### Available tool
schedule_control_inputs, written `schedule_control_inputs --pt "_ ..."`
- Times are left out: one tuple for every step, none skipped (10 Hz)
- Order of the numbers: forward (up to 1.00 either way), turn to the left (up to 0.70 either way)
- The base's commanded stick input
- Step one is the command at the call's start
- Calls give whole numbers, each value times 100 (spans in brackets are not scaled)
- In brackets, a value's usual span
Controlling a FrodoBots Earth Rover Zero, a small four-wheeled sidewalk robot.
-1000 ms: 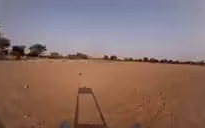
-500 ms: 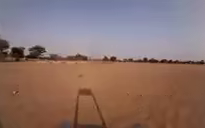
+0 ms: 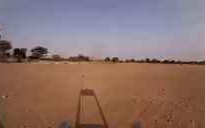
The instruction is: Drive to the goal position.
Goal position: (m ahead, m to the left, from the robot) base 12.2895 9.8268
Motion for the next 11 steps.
schedule_control_inputs --pt "70 0" --pt "70 0" --pt "70 0" --pt "70 0" --pt "70 0" --pt "70 0" --pt "70 0" --pt "70 0" --pt "70 0" --pt "70 0" --pt "70 0"
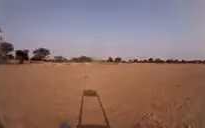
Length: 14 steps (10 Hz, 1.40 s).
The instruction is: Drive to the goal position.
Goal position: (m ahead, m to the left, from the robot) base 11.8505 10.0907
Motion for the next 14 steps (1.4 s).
schedule_control_inputs --pt "70 0" --pt "70 0" --pt "70 0" --pt "70 0" --pt "70 0" --pt "70 0" --pt "70 0" --pt "70 0" --pt "70 0" --pt "70 0" --pt "70 0" --pt "69 21" --pt "69 35" --pt "69 35"
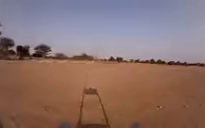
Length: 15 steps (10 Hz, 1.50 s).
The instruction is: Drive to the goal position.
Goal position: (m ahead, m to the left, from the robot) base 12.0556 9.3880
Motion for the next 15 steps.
schedule_control_inputs --pt "68 34" --pt "68 20" --pt "69 0" --pt "69 0" --pt "69 0" --pt "68 0" --pt "68 0" --pt "68 0" --pt "68 0" --pt "68 0" --pt "68 0" --pt "69 0" --pt "69 0" --pt "69 0" --pt "69 0"
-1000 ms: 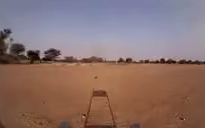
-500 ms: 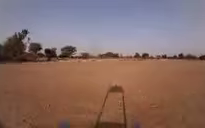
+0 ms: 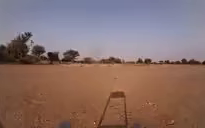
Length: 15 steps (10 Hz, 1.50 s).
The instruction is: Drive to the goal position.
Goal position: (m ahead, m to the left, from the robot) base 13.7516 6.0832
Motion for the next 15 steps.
schedule_control_inputs --pt "69 0" --pt "68 0" --pt "68 0" --pt "68 0" --pt "68 0" --pt "68 0" --pt "68 0" --pt "68 0" --pt "69 0" --pt "69 0" --pt "66 0" --pt "57 0" --pt "54 0" --pt "55 0" --pt "62 0"
